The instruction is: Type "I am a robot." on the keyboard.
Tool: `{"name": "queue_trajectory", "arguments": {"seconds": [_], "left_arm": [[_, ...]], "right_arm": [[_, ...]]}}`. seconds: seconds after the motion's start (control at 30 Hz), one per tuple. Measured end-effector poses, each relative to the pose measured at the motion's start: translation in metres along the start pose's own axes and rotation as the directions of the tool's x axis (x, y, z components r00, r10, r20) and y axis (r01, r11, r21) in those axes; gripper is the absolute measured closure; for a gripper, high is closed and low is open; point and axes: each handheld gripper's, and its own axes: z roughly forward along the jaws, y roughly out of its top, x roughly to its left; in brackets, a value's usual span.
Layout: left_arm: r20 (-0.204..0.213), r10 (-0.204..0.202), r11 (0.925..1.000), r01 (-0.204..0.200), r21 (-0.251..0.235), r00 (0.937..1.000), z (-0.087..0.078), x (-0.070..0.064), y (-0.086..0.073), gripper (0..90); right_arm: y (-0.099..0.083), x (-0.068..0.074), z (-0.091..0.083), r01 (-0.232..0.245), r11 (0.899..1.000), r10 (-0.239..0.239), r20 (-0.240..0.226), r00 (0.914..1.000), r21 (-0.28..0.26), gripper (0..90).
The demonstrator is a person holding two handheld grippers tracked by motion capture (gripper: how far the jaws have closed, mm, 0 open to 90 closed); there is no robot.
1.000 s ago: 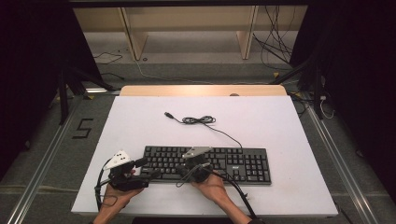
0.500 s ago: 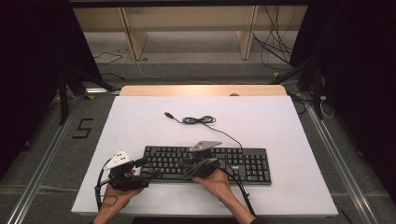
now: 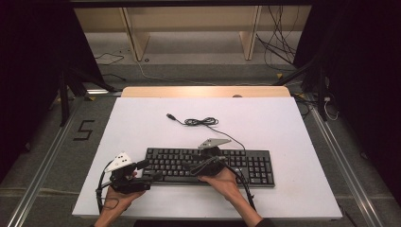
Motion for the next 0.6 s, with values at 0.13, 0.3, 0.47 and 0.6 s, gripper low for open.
{"name": "queue_trajectory", "arguments": {"seconds": [0.13,0.3,0.47,0.6], "left_arm": [[0.0,0.001,1.0,-0.001,-0.001,1.0,0.0,0.0,0.0,23.5],[-0.001,0.001,1.0,-0.001,-0.001,1.0,0.0,0.0,0.0,23.5],[-0.001,0.001,1.0,-0.001,-0.001,1.0,0.0,0.0,0.0,23.4],[-0.001,0.001,1.0,-0.001,-0.002,1.0,0.0,0.0,0.0,23.4]], "right_arm": [[0.001,-0.003,-0.002,-0.002,1.0,0.002,0.008,1.0,-0.002,47.8],[0.001,-0.007,-0.004,-0.004,1.0,0.004,0.02,0.9998,-0.003,47.8],[0.002,-0.01,-0.006,-0.011,1.0,0.011,0.027,0.9996,-0.002,47.2],[0.002,-0.012,-0.007,-0.011,1.0,0.011,0.034,0.9994,0.003,45.3]]}}
